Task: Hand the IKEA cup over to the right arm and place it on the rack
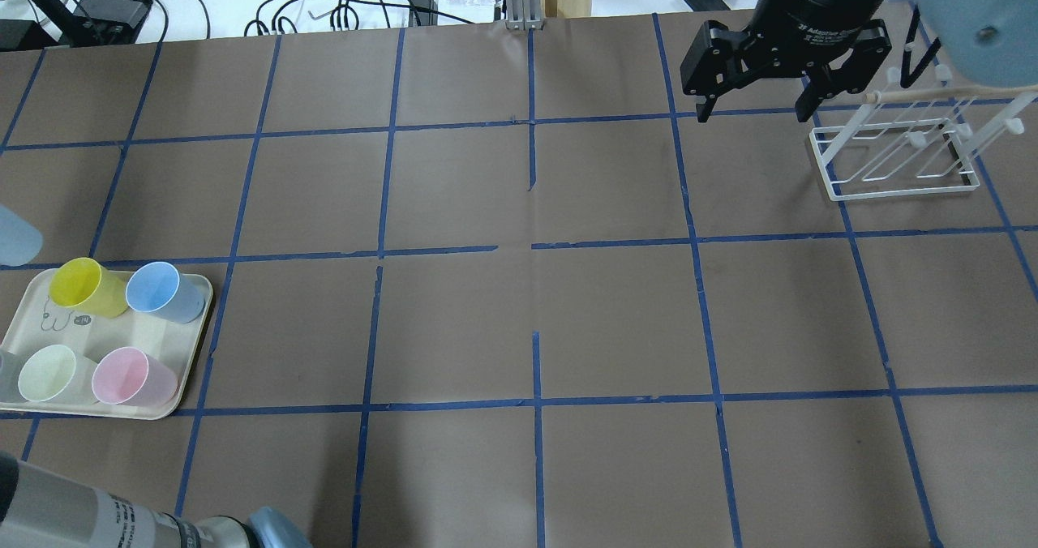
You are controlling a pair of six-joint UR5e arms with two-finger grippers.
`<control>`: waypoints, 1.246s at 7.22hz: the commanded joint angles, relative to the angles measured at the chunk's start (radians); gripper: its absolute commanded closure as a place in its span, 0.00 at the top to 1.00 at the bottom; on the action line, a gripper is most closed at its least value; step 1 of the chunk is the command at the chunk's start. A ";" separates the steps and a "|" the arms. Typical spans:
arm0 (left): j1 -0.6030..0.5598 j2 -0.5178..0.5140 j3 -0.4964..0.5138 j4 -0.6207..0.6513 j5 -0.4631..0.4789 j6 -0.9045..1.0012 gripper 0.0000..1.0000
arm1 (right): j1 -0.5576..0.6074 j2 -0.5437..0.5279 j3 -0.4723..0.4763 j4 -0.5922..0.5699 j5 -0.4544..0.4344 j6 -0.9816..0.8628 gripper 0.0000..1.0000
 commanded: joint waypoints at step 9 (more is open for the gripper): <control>-0.553 0.361 -0.510 -0.418 -1.137 -0.485 0.00 | -0.292 -0.035 -0.038 0.240 0.376 -0.176 1.00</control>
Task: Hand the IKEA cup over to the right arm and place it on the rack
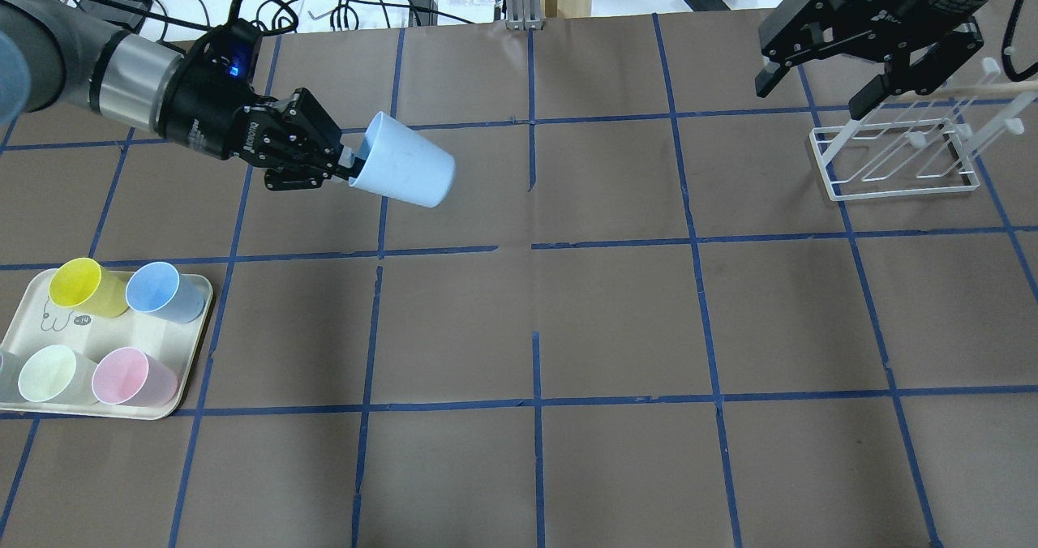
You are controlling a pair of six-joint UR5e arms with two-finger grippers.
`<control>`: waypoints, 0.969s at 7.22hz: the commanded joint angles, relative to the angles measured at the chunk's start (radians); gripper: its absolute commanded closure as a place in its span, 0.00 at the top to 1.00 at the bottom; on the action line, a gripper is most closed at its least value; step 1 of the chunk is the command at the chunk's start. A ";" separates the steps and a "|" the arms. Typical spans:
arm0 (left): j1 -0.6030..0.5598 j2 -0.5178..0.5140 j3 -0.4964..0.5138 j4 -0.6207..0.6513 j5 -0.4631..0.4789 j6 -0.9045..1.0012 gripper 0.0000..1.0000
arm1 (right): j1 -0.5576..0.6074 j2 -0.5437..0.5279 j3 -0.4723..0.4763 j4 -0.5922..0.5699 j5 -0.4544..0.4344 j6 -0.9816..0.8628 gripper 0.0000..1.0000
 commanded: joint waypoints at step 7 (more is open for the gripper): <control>-0.330 0.095 -0.500 0.398 -0.904 0.015 0.00 | -0.205 -0.002 0.015 0.642 0.614 -0.184 1.00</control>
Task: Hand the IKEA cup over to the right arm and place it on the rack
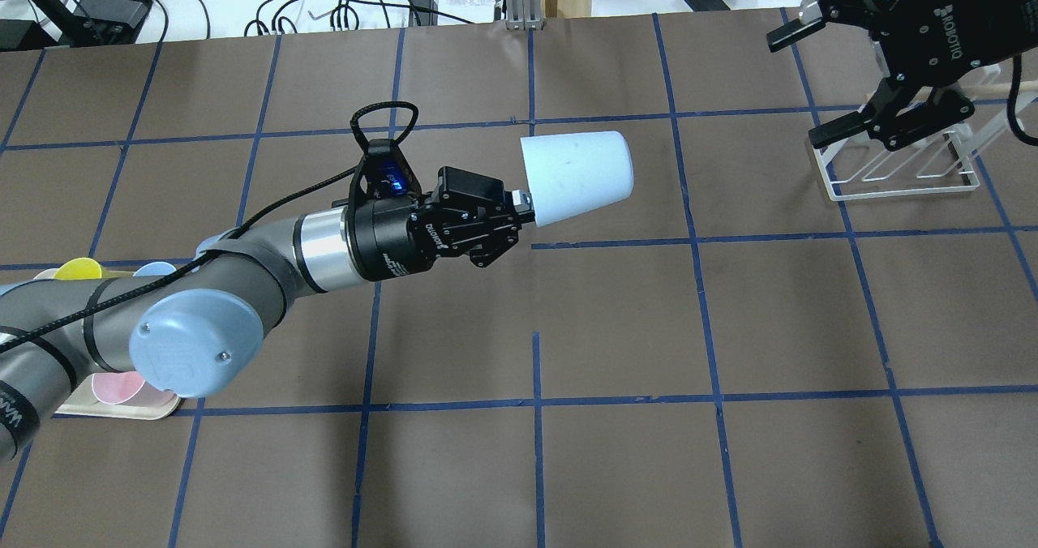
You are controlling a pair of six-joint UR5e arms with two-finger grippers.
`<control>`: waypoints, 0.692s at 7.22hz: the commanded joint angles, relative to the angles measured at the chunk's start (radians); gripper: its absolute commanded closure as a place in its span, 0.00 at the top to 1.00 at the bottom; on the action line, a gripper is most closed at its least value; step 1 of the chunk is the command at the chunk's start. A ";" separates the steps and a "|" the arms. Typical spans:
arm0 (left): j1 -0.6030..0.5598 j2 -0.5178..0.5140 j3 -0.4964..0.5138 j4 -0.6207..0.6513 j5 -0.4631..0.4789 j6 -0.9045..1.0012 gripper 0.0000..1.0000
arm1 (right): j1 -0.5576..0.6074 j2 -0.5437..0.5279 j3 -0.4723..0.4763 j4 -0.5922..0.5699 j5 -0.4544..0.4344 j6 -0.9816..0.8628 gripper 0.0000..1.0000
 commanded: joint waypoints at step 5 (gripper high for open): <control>-0.113 -0.007 -0.003 0.061 -0.212 -0.019 0.00 | 0.036 -0.011 0.051 0.074 0.063 -0.015 1.00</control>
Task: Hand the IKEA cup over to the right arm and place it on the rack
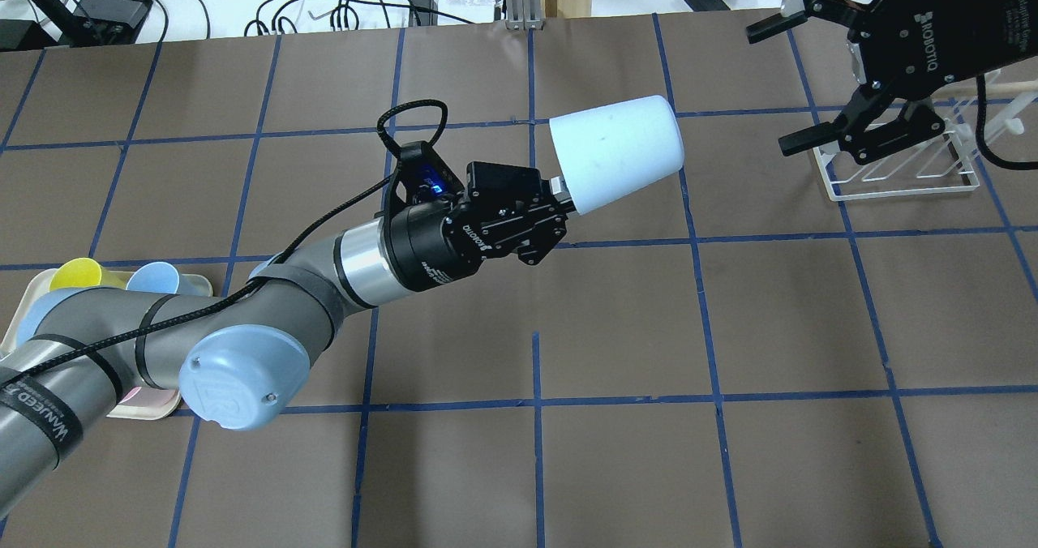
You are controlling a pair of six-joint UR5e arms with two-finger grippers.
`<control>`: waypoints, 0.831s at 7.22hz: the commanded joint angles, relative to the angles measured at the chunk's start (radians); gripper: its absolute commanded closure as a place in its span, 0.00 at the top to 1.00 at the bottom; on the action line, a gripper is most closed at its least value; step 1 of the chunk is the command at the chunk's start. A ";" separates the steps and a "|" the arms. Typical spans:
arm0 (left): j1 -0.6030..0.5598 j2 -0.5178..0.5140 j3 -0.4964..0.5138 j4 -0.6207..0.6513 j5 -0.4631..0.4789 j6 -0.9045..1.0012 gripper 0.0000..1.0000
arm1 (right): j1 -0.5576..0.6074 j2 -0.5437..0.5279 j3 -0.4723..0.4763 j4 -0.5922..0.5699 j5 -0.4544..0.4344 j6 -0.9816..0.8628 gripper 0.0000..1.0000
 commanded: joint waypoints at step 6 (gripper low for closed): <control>-0.015 -0.012 0.007 0.003 -0.009 0.000 0.00 | 0.111 -0.003 0.036 -0.003 0.079 -0.008 1.00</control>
